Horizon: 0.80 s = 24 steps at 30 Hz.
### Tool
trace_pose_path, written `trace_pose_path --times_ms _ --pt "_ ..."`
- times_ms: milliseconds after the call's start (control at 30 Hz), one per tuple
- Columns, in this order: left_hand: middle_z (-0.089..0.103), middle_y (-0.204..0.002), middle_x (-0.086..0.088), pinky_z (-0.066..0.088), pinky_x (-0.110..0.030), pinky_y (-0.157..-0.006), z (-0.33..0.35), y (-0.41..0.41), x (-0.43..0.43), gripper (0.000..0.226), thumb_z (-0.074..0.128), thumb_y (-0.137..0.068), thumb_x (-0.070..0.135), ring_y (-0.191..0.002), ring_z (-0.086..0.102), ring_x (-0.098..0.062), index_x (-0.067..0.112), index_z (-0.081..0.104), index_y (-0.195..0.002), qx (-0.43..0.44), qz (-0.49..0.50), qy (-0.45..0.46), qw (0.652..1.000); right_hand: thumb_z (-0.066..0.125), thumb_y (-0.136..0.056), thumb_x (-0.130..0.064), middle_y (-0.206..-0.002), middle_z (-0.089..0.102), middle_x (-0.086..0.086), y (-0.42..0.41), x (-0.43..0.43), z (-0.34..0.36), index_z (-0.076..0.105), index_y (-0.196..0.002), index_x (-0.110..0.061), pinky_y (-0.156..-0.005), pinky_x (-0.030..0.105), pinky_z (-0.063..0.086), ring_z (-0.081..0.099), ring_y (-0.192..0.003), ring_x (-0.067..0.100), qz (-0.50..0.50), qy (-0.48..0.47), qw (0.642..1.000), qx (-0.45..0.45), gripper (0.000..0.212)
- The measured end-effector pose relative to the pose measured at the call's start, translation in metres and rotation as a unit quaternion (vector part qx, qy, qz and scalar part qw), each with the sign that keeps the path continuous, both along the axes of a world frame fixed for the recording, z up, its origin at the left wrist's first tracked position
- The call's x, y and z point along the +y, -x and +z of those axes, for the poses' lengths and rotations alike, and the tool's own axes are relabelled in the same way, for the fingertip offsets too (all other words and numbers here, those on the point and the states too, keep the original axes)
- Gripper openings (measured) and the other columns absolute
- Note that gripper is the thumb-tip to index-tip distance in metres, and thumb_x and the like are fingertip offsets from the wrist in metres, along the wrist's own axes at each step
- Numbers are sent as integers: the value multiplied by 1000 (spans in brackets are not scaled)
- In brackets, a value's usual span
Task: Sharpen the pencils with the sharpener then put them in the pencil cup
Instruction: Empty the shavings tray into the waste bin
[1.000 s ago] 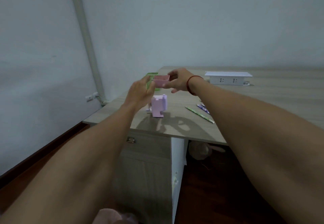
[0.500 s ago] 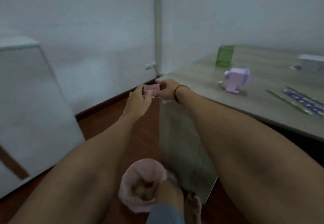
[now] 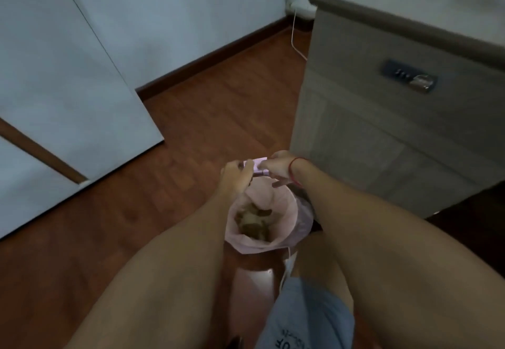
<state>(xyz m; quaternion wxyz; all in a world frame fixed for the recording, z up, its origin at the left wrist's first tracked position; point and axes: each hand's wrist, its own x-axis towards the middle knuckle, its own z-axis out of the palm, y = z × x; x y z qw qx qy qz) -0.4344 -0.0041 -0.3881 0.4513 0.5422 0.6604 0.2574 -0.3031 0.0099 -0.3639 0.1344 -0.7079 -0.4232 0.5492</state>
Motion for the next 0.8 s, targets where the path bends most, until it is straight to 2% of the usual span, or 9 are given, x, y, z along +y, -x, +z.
trace_pose_path --times_ms 67,133,233,300,367,533,633,733,800 --pt "66 -66 -15 52 -32 -55 -22 4 7 39 43 -89 34 -56 61 -25 6 70 -94 -1 1 47 999 53 -87 -26 -108 59 10 4 4 -21 58 -120 -5 -75 33 59 59 -84 21 2 44 999 -14 40" --pt "67 -73 -23 52 -29 -45 -42 8 14 47 44 -93 39 -53 64 -28 -4 63 -96 19 -2 83 996 49 -89 -39 -85 64 10 9 6 -40 66 -103 -3 -84 36 58 59 -67 22 -10 82 996 -28 42" --pt "67 -91 -31 60 -42 -59 -59 9 22 62 45 -90 51 -71 69 -36 -8 60 -103 38 8 129 991 42 -92 -56 -67 62 11 17 11 -61 65 -82 -3 -88 38 56 61 -68 27 -32 99 994 -37 59" --pt "67 -93 -31 60 -47 -69 -61 6 24 63 42 -92 51 -76 69 -38 -8 59 -106 47 2 156 987 43 -91 -57 -65 62 13 18 13 -66 60 -84 -4 -89 41 56 62 -73 29 -44 90 994 -52 56" --pt "68 -92 -30 60 -48 -71 -58 1 28 61 41 -94 49 -79 70 -38 -8 58 -108 48 4 171 984 46 -92 -55 -69 64 15 16 16 -67 56 -88 -4 -88 42 57 64 -74 29 -62 79 993 -59 52" --pt "65 -103 -25 54 -28 -43 -47 -7 34 56 44 -93 46 -60 64 -21 -2 50 -121 32 32 183 982 48 -91 -53 -72 65 15 13 21 -64 59 -95 -4 -76 34 55 60 -61 26 -76 71 993 -53 51" --pt "67 -94 -17 55 -29 -58 -44 -7 35 49 44 -93 45 -61 61 -18 2 57 -114 24 27 194 980 43 -92 -55 -75 64 13 11 23 -60 60 -105 -5 -70 31 53 53 -56 23 -63 104 991 -48 54" --pt "65 -79 -13 56 -34 -70 -42 -5 37 48 44 -93 47 -66 60 -20 5 60 -108 12 44 194 980 44 -91 -54 -89 67 11 9 22 -54 58 -102 -5 -81 35 54 58 -72 23 -73 118 990 -24 52" --pt "62 -74 -10 56 -35 -73 -40 -6 37 47 42 -94 48 -65 57 -20 6 61 -103 11 39 198 979 43 -92 -53 -83 62 10 10 22 -52 57 -111 -4 -81 34 53 54 -71 22 -80 123 989 -12 55"
